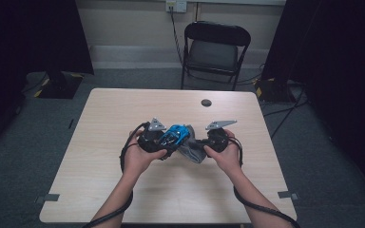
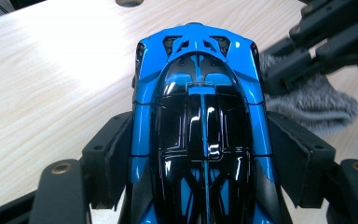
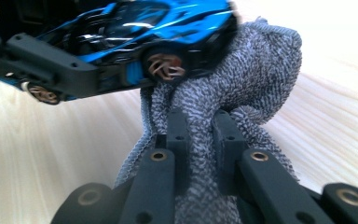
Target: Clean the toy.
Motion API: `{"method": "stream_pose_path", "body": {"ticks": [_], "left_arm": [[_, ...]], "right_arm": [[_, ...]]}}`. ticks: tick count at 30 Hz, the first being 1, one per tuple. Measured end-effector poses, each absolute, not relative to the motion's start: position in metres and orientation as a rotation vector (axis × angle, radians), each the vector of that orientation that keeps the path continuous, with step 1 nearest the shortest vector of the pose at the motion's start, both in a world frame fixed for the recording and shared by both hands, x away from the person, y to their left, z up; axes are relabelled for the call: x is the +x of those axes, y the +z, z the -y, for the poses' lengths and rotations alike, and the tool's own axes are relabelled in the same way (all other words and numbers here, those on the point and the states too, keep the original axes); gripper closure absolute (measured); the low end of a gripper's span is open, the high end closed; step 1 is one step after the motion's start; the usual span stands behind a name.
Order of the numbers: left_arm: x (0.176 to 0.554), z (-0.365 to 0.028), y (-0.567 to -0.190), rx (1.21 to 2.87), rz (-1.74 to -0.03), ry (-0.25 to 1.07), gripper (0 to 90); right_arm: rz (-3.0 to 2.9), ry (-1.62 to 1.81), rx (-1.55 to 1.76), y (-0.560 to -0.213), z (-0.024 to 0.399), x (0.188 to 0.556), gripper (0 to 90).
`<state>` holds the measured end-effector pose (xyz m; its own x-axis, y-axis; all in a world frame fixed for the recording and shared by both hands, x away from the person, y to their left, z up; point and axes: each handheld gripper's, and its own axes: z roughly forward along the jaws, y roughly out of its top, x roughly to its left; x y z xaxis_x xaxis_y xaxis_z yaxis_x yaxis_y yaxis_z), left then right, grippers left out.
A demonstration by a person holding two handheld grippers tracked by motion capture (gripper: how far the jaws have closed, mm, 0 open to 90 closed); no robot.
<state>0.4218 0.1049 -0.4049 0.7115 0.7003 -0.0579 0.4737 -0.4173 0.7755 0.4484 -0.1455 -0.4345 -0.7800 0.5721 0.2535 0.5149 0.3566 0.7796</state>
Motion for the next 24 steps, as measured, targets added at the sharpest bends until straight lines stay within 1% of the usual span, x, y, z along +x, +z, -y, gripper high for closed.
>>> {"method": "stream_pose_path", "body": {"ticks": [24], "left_arm": [[0.427, -0.101, -0.405, 2.088, -0.905, 0.357, 28.2]], "right_arm": [[-2.600, 1.471, 0.921, -0.440, 0.119, 0.434, 80.0]]}}
